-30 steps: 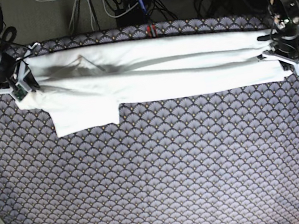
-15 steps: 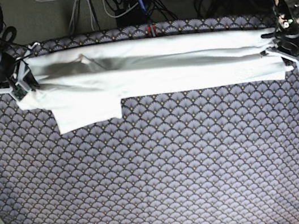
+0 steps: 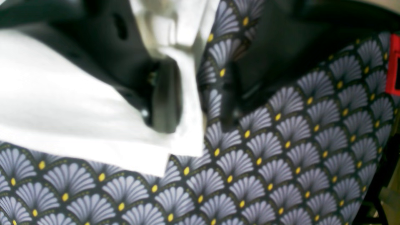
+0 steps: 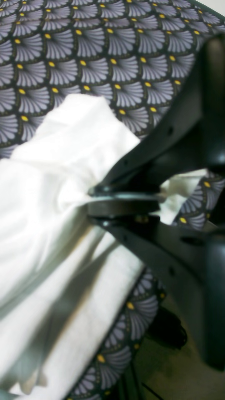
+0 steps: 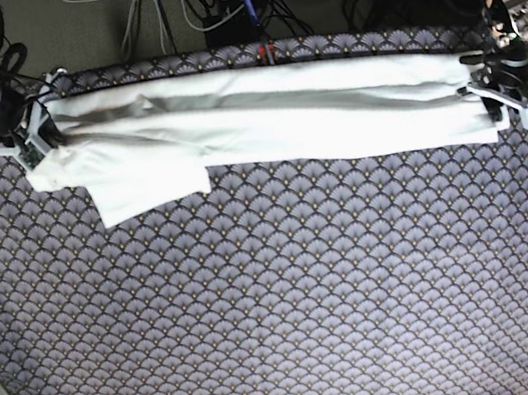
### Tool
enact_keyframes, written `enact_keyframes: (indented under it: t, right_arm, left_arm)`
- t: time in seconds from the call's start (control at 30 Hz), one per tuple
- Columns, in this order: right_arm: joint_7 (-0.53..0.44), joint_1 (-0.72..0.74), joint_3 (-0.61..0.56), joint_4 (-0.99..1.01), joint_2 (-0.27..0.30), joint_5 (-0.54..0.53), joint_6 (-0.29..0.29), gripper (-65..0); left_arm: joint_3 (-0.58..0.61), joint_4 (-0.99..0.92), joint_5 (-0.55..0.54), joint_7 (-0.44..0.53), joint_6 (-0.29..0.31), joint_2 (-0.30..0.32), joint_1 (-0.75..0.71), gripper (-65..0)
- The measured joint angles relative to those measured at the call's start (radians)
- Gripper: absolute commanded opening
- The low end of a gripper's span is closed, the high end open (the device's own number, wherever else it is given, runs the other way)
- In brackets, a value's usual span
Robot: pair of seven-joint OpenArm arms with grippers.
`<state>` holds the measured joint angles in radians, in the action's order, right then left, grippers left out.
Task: Fold the T-shirt properly
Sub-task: 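Lay the hem down on the folded edge and release, then grasp the loose sleeve end with the right gripper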
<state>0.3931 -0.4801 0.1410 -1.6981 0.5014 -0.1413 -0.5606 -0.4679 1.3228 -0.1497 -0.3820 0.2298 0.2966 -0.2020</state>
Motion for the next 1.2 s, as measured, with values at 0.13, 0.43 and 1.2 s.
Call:
enact_keyframes:
  t: [0.13,0.43,1.2]
  right_arm:
    - [0.004,0.0,0.0,0.0,0.0,0.001,0.0,-56.0]
    - [0.007,-0.003,0.0,0.0,0.002,0.005,0.0,-48.4]
    - [0.09,-0.146,0.176,-0.202,0.045,0.011,-0.042,-48.2]
  left_arm:
    - [-0.002,0.0,-0.005,0.001,0.068,-0.001,0.0,-32.9]
    - [-0.002,0.014,-0.012,0.001,0.079,-0.001,-0.014,-32.7]
    - [-0.002,0.056,-0.014,-0.065,0.085,0.005,-0.035,-32.5]
